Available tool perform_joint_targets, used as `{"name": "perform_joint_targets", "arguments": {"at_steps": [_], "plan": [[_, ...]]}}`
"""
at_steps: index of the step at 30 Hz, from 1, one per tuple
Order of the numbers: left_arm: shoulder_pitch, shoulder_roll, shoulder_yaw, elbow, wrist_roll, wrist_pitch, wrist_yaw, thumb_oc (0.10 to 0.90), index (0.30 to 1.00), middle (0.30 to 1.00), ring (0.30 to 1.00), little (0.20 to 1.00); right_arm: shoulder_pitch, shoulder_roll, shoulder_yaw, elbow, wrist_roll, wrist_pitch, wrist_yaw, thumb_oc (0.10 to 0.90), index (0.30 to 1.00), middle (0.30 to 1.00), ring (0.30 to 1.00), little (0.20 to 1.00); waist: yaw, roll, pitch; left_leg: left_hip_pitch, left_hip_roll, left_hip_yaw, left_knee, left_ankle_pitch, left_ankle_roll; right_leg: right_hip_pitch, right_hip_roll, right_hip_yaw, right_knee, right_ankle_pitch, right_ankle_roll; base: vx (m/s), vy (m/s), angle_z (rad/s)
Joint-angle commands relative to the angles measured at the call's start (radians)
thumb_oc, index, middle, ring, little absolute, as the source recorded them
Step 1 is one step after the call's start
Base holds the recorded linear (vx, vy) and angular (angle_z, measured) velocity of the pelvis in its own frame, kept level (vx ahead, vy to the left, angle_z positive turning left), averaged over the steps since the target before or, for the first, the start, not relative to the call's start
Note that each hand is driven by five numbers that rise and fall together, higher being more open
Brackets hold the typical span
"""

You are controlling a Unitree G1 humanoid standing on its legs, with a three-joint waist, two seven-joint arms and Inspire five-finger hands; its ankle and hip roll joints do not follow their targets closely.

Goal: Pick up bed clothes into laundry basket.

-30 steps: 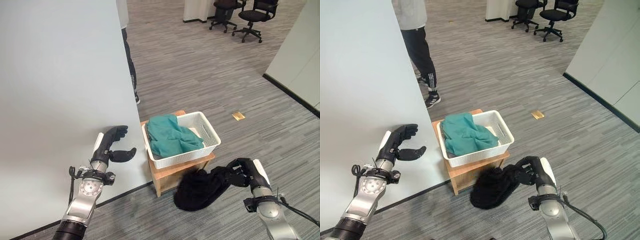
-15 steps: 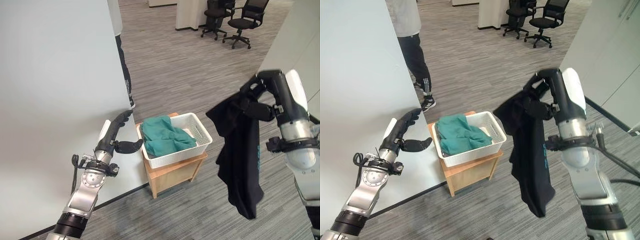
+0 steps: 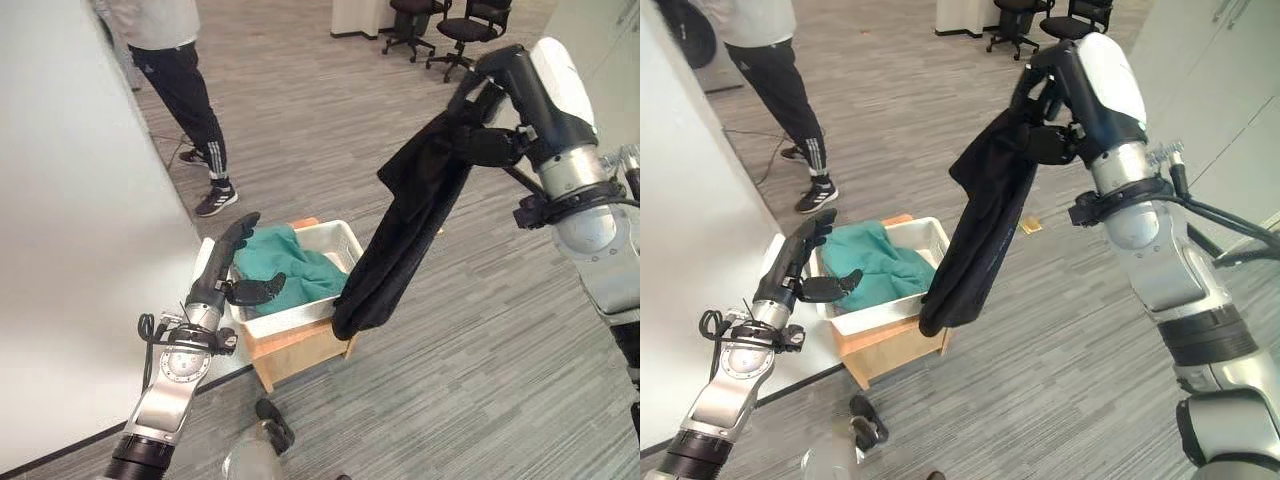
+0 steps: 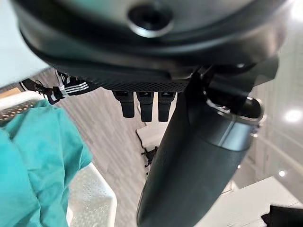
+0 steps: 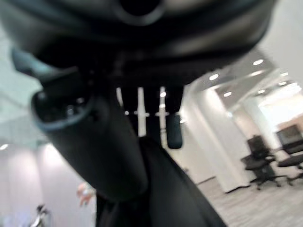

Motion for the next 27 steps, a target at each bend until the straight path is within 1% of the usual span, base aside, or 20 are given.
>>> {"name": "perform_joint_targets", "arguments": {"at_steps": [1,2,3,4,5,6,7,8,9,10,11,12,13,14,17,23,24,25,26,27], "plan": [[-0.04,0.041,0.043,-0.129,0.011,-0.071,0.06,0.8,0.9,0.9,0.9,0.9,-0.21,-0.043,-0.069,-0.019,-0.005,-0.048,-0.058,0.4,0.3,0.3,0.3,0.3,0.024,0.045,-0.119,0.185,-0.058,-0.087,-0.235,-0.001,-0.012,-0.109,-0.18,-0.09,0.493,0.024,0.195,0.16,0.174,0.32],[-0.04,0.048,0.045,-0.123,0.015,-0.071,0.071,0.8,0.9,0.9,0.9,0.9,-0.227,-0.036,-0.068,-0.013,0.0,-0.046,-0.062,0.4,0.3,0.3,0.3,0.3,0.014,0.054,-0.114,0.2,-0.05,-0.1,-0.24,-0.007,-0.011,-0.145,-0.215,-0.083,0.548,0.051,0.206,0.12,0.023,0.42],[-0.044,0.052,0.051,-0.117,0.014,-0.073,0.08,0.8,0.9,0.9,0.9,0.9,-0.257,-0.033,-0.058,-0.008,0.004,-0.044,-0.069,0.4,0.3,0.3,0.3,0.3,0.01,0.053,-0.113,0.193,-0.053,-0.124,-0.24,-0.012,-0.01,-0.166,-0.252,-0.064,0.524,0.029,0.192,0.06,-0.056,0.33],[-0.046,0.051,0.053,-0.116,0.014,-0.073,0.081,0.8,0.9,0.9,0.9,0.9,-0.266,-0.032,-0.051,-0.005,0.005,-0.043,-0.07,0.4,0.3,0.3,0.3,0.3,0.005,0.053,-0.113,0.189,-0.054,-0.127,-0.24,-0.011,-0.011,-0.166,-0.253,-0.067,0.522,0.026,0.189,-0.01,-0.177,0.43],[-0.053,0.049,0.048,-0.116,0.006,-0.08,0.089,0.8,0.9,0.9,0.9,0.9,-0.298,-0.042,-0.039,0.011,0.017,-0.043,-0.087,0.4,0.3,0.3,0.3,0.3,0.001,0.052,-0.106,0.175,-0.05,-0.183,-0.24,-0.005,-0.023,-0.184,-0.254,-0.022,0.41,-0.024,0.137,-0.05,-0.249,0.74],[-0.063,0.041,0.038,-0.109,0.004,-0.083,0.09,0.8,0.9,0.9,0.9,0.9,-0.316,-0.058,-0.022,0.023,0.034,-0.05,-0.095,0.4,0.3,0.3,0.3,0.3,-0.011,0.055,-0.11,0.159,-0.044,-0.22,-0.24,-0.004,-0.031,-0.183,-0.232,0.01,0.313,-0.034,0.115,-0.04,-0.337,0.84],[-0.073,0.039,0.031,-0.111,0.004,-0.085,0.094,0.8,0.9,0.9,0.9,0.9,-0.313,-0.075,-0.019,0.03,0.035,-0.052,-0.111,0.4,0.3,0.3,0.3,0.3,-0.018,0.048,-0.113,0.152,-0.045,-0.249,-0.24,-0.009,-0.036,-0.18,-0.225,0.053,0.224,-0.037,0.113,0.01,-0.283,1.06],[-0.072,0.029,0.025,-0.109,-0.004,-0.088,0.092,0.8,0.9,0.9,0.9,0.9,-0.3,-0.1,-0.025,0.023,0.04,-0.054,-0.108,0.4,0.3,0.3,0.3,0.3,-0.021,0.038,-0.126,0.14,-0.052,-0.29,-0.24,-0.012,-0.038,-0.141,-0.209,0.089,0.138,-0.033,0.109,0.11,-0.239,0.9],[-0.067,0.017,0.014,-0.103,-0.009,-0.085,0.09,0.8,0.9,0.9,0.9,0.9,-0.285,-0.108,-0.038,0.016,0.037,-0.047,-0.106,0.4,0.3,0.3,0.3,0.3,-0.023,0.027,-0.137,0.139,-0.054,-0.311,-0.238,0.0,-0.043,-0.109,-0.199,0.096,0.097,-0.029,0.1,0.14,-0.229,1.48],[-0.047,0.006,0.013,-0.099,-0.016,-0.088,0.095,0.8,0.9,0.9,0.9,0.9,-0.304,-0.108,-0.035,0.001,0.033,-0.047,-0.115,0.4,0.3,0.3,0.3,0.3,-0.015,0.017,-0.15,0.143,-0.04,-0.309,-0.238,0.015,-0.059,-0.074,-0.201,0.06,0.059,-0.019,0.097,0.15,-0.209,1.43],[-0.03,-0.001,0.022,-0.1,-0.013,-0.089,0.095,0.8,0.9,0.9,0.9,0.9,-0.324,-0.103,-0.029,-0.002,0.033,-0.051,-0.119,0.4,0.3,0.3,0.3,0.3,-0.001,0.013,-0.164,0.146,-0.033,-0.304,-0.237,0.026,-0.068,-0.055,-0.206,0.036,0.034,-0.004,0.102,0.11,-0.216,1.31],[-0.011,-0.012,0.031,-0.106,-0.009,-0.089,0.092,0.8,0.9,0.9,0.9,0.9,-0.338,-0.094,-0.02,0.008,0.036,-0.052,-0.122,0.4,0.3,0.3,0.3,0.3,0.009,0.013,-0.172,0.149,-0.027,-0.307,-0.238,0.037,-0.078,-0.031,-0.194,0.026,-0.006,0.019,0.102,0.08,-0.206,0.26],[0.002,-0.015,0.041,-0.107,-0.01,-0.091,0.09,0.8,0.9,0.9,0.9,0.9,-0.35,-0.095,-0.014,0.005,0.037,-0.056,-0.122,0.4,0.3,0.3,0.3,0.3,0.019,0.006,-0.183,0.148,-0.022,-0.308,-0.239,0.039,-0.083,-0.007,-0.185,0.017,-0.041,0.028,0.107,0.05,-0.203,-0.1],[0.022,-0.019,0.051,-0.11,-0.013,-0.09,0.092,0.8,0.9,0.9,0.9,0.9,-0.365,-0.088,-0.001,0.006,0.037,-0.055,-0.116,0.4,0.3,0.3,0.3,0.3,0.024,0.005,-0.187,0.151,-0.018,-0.314,-0.24,0.044,-0.088,0.008,-0.18,0.008,-0.054,0.031,0.109,0.03,-0.179,-0.02],[0.064,-0.034,0.068,-0.118,-0.019,-0.091,0.088,0.8,0.9,0.9,0.9,0.9,-0.416,-0.07,0.04,0.01,0.044,-0.056,-0.11,0.4,0.3,0.3,0.3,0.3,0.032,0.009,-0.197,0.156,-0.01,-0.319,-0.24,0.056,-0.097,0.022,-0.172,-0.003,-0.056,0.023,0.107,0.01,-0.078,0.18],[0.064,-0.035,0.068,-0.119,-0.018,-0.091,0.088,0.8,0.9,0.9,0.9,0.9,-0.419,-0.07,0.043,0.011,0.044,-0.056,-0.11,0.4,0.3,0.3,0.3,0.3,0.031,0.01,-0.197,0.155,-0.01,-0.319,-0.24,0.056,-0.097,0.022,-0.172,-0.003,-0.056,0.023,0.107,0.0,-0.025,-0.1],[0.098,-0.042,0.077,-0.112,-0.031,-0.092,0.092,0.8,0.9,0.9,0.9,0.9,-0.44,-0.045,0.056,0.005,0.055,-0.062,-0.109,0.4,0.3,0.3,0.3,0.3,0.06,0.006,-0.202,0.154,0.006,-0.321,-0.24,0.076,-0.11,0.031,-0.162,-0.026,-0.056,0.012,0.099,-0.04,-0.329,-0.01],[0.153,-0.042,0.099,-0.114,-0.054,-0.095,0.104,0.8,0.9,0.9,0.9,0.9,-0.537,-0.003,0.12,0.04,0.049,-0.05,-0.124,0.4,0.3,0.3,0.3,0.3,0.096,0.0,-0.212,0.135,0.041,-0.323,-0.239,0.129,-0.14,0.04,-0.136,-0.066,-0.056,-0.011,0.083,-0.04,-0.363,0.0],[0.166,-0.052,0.108,-0.119,-0.056,-0.094,0.103,0.8,0.9,0.9,0.9,0.9,-0.571,0.006,0.148,0.059,0.041,-0.048,-0.13,0.4,0.3,0.3,0.3,0.3,0.094,0.006,-0.215,0.131,0.048,-0.326,-0.24,0.137,-0.145,0.042,-0.129,-0.075,-0.056,-0.014,0.079,-0.03,-0.25,0.05],[0.166,-0.054,0.109,-0.119,-0.056,-0.093,0.103,0.8,0.9,0.9,0.9,0.9,-0.576,0.008,0.153,0.061,0.042,-0.049,-0.13,0.4,0.3,0.3,0.3,0.3,0.092,0.009,-0.215,0.131,0.048,-0.327,-0.24,0.137,-0.145,0.042,-0.128,-0.075,-0.056,-0.014,0.079,0.0,-0.075,0.24]]}}
